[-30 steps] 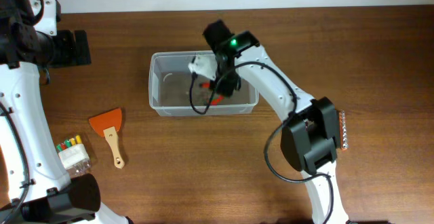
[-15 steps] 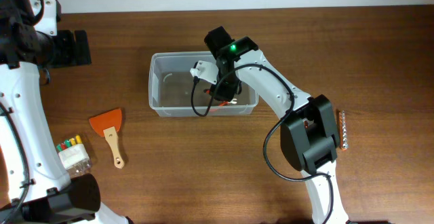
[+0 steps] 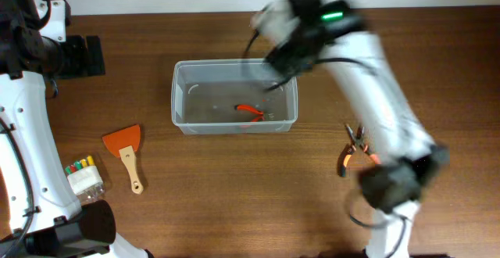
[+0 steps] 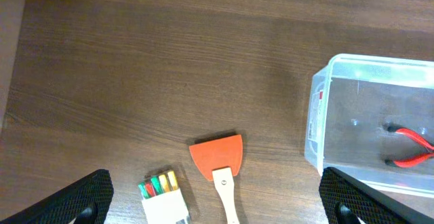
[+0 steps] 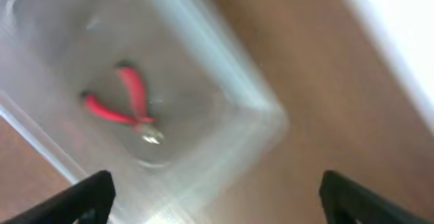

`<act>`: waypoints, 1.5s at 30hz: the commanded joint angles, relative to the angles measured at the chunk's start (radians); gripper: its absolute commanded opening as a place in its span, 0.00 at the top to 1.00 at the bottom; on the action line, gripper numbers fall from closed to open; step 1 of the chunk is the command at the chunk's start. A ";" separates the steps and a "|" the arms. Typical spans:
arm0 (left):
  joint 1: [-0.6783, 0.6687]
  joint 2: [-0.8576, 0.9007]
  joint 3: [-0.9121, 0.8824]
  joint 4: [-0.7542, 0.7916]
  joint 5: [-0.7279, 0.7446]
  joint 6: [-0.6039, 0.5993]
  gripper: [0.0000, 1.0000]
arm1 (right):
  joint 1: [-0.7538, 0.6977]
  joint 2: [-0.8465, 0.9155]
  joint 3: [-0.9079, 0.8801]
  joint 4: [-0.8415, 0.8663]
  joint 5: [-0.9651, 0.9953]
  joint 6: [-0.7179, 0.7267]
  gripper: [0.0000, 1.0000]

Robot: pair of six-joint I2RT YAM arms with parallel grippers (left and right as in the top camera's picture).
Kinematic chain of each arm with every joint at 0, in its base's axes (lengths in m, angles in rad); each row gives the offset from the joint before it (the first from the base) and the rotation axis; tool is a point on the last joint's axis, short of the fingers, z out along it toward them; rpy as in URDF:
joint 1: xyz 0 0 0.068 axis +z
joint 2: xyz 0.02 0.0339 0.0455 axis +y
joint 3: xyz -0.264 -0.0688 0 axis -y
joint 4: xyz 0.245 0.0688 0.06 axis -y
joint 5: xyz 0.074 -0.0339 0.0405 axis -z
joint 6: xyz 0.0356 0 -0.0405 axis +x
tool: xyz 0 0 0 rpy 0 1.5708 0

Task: Pack container
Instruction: 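Open the right gripper to drop the cutters and withdraw, then lower the right gripper onto the orange needle-nose pliers and grasp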

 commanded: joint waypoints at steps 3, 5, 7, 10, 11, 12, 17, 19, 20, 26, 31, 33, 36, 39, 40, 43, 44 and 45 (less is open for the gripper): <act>-0.010 0.008 -0.008 -0.013 0.011 0.020 0.01 | -0.251 -0.280 0.057 -0.126 0.048 0.346 0.01; -0.029 0.005 -0.008 -0.018 0.010 0.021 0.01 | -0.328 -0.328 0.056 -0.206 0.044 0.405 0.01; -0.055 -0.003 -0.008 -0.023 0.005 0.024 0.01 | -0.384 -0.367 0.056 -0.283 0.037 0.459 0.01; -0.095 -0.021 -0.008 -0.036 0.003 0.024 0.01 | -0.423 -0.409 0.049 -0.364 0.030 0.491 0.01; -0.109 -0.028 -0.008 -0.036 0.002 0.024 0.01 | -0.425 -0.437 0.021 -0.364 0.011 0.495 0.01; -0.126 -0.039 -0.008 -0.036 0.002 0.024 0.01 | -0.425 -0.463 -0.006 -0.364 0.007 0.495 0.01; -0.181 -0.106 -0.040 -0.035 0.000 0.023 0.01 | -0.404 -0.657 -0.268 -0.364 0.003 0.561 0.01; -0.201 -0.151 -0.089 -0.016 0.000 0.023 0.01 | -0.394 -0.741 -0.402 -0.364 -0.012 0.610 0.02; -0.211 -0.177 -0.122 -0.003 0.000 0.023 0.01 | -0.391 -0.771 -0.454 -0.364 -0.012 0.624 0.01; -0.229 -0.377 -0.473 0.154 -0.001 0.023 0.01 | -0.345 -0.881 -0.788 -0.222 -0.011 0.644 0.01; -0.229 -0.491 -0.787 0.290 0.000 0.023 0.01 | -0.292 -0.837 -1.045 0.032 -0.013 0.645 0.02; -0.229 -0.497 -0.866 0.318 0.004 0.023 0.01 | -0.282 -0.795 -1.126 0.137 -0.029 0.645 0.01; -0.229 -0.489 -0.925 0.345 0.022 0.023 0.01 | -0.282 -0.702 -1.210 0.275 -0.062 0.668 0.01; -0.229 -0.483 -0.937 0.348 0.030 0.023 0.01 | -0.282 -0.585 -1.227 0.332 -0.061 0.713 0.01; -0.229 -0.483 -0.937 0.349 0.030 0.023 0.01 | -0.282 -0.557 -1.227 0.342 -0.061 0.725 0.01; -0.229 -0.484 -0.937 0.349 0.029 0.024 0.01 | -0.282 -0.473 -1.227 0.365 -0.061 0.767 0.01; -0.229 -0.484 -0.937 0.348 0.029 0.023 0.01 | -0.282 -0.451 -1.227 0.367 -0.061 0.784 0.01; -0.229 -0.484 -0.937 0.347 0.029 0.023 0.01 | -0.282 -0.430 -1.227 0.369 -0.057 0.803 0.01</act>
